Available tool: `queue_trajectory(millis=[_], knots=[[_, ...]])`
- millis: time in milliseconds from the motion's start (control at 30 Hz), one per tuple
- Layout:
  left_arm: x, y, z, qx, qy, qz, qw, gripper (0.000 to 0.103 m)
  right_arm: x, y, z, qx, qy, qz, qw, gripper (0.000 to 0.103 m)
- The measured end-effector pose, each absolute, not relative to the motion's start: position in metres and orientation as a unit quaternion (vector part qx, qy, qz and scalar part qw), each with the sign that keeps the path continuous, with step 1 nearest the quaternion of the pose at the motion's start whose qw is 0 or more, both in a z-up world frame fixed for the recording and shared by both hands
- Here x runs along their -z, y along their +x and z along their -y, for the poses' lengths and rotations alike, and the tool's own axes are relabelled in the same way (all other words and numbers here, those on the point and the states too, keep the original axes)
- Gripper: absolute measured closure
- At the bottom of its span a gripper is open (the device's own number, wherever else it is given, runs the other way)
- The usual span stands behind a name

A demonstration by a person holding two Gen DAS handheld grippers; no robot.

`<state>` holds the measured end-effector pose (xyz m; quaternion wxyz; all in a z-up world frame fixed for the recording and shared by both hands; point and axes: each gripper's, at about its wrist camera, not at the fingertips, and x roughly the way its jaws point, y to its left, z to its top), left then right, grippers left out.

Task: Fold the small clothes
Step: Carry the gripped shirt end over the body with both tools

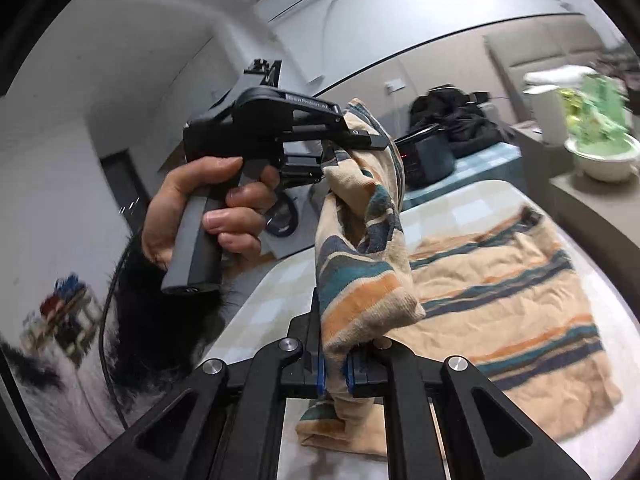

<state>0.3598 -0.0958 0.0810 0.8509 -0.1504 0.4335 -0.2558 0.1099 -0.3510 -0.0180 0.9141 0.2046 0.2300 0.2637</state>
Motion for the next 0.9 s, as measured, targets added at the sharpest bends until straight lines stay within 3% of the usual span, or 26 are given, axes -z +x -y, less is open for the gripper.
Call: queue_trajectory(millis=[400, 533, 633, 700, 733, 800, 867, 900], knots=[[0.062, 0.429, 0.244, 0.257, -0.079, -0.571, 0.776, 0.092, 0.101, 0.134, 0.441, -0.131, 0.32, -0.34, 0.875, 0.096], [0.066, 0.427, 0.261, 0.259, -0.042, -0.562, 0.785, 0.086, 0.112, 0.143, 0.45, -0.128, 0.319, -0.369, 0.863, 0.085], [0.055, 0.425, 0.267, 0.261, -0.021, -0.544, 0.798, 0.069, 0.111, 0.148, 0.453, -0.129, 0.323, -0.374, 0.86, 0.055], [0.046, 0.422, 0.268, 0.256, -0.008, -0.531, 0.808, 0.049, 0.117, 0.149, 0.461, -0.127, 0.334, -0.364, 0.86, 0.054], [0.041, 0.42, 0.267, 0.256, -0.002, -0.524, 0.812, 0.046, 0.117, 0.152, 0.464, -0.122, 0.331, -0.361, 0.863, 0.054], [0.03, 0.418, 0.262, 0.26, -0.003, -0.511, 0.819, 0.028, 0.116, 0.153, 0.467, -0.118, 0.324, -0.354, 0.869, 0.056], [0.019, 0.416, 0.249, 0.263, -0.015, -0.499, 0.825, 0.019, 0.115, 0.152, 0.469, -0.112, 0.327, -0.363, 0.866, 0.081], [0.015, 0.415, 0.246, 0.263, -0.017, -0.493, 0.829, 0.019, 0.117, 0.153, 0.47, -0.114, 0.33, -0.365, 0.863, 0.087]])
